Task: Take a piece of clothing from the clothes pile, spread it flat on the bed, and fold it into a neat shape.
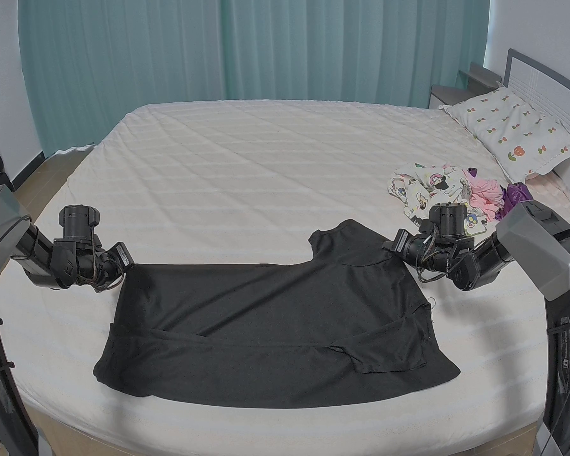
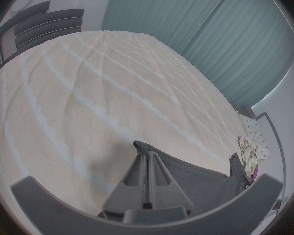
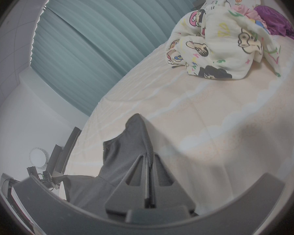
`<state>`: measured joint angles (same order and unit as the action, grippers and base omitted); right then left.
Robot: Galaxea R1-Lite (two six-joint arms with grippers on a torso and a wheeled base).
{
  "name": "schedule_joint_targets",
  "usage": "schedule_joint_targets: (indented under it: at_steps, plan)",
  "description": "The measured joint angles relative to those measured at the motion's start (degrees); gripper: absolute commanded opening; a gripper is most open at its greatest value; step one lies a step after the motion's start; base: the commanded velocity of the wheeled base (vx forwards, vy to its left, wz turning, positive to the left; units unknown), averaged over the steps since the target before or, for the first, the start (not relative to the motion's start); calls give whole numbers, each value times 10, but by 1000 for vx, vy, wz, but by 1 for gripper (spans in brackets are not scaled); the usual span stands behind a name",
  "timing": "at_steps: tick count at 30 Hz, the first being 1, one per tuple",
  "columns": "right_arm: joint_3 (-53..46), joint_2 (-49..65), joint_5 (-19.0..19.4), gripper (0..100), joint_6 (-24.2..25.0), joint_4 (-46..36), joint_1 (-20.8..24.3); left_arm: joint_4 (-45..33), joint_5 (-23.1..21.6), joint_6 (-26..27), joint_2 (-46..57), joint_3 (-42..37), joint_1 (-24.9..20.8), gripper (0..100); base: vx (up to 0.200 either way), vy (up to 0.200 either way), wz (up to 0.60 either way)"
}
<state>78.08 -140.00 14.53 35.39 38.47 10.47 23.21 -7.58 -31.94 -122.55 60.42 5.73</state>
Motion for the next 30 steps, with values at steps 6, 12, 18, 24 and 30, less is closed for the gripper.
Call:
schedule_joint_targets:
  at_steps: [6, 12, 18, 24, 30]
  plan:
    - [-35, 25, 0, 0, 3, 35, -5, 2, 2, -9, 13, 1, 13, 0, 0, 0, 0]
    - [-75, 41, 1, 0, 3, 94, -5, 1, 1, -19, 25, 0, 25, 0, 0, 0, 0]
    - [-120, 62, 1, 0, 2, 135, -6, 5, -2, -21, 33, 0, 30, 0, 0, 0, 0]
    - [-146, 72, 1, 0, 2, 151, -7, 31, -5, -21, 36, -4, 32, 0, 0, 0, 0]
    - [-165, 86, 3, 0, 2, 154, -13, 28, -5, -19, 41, -12, 33, 0, 0, 0, 0]
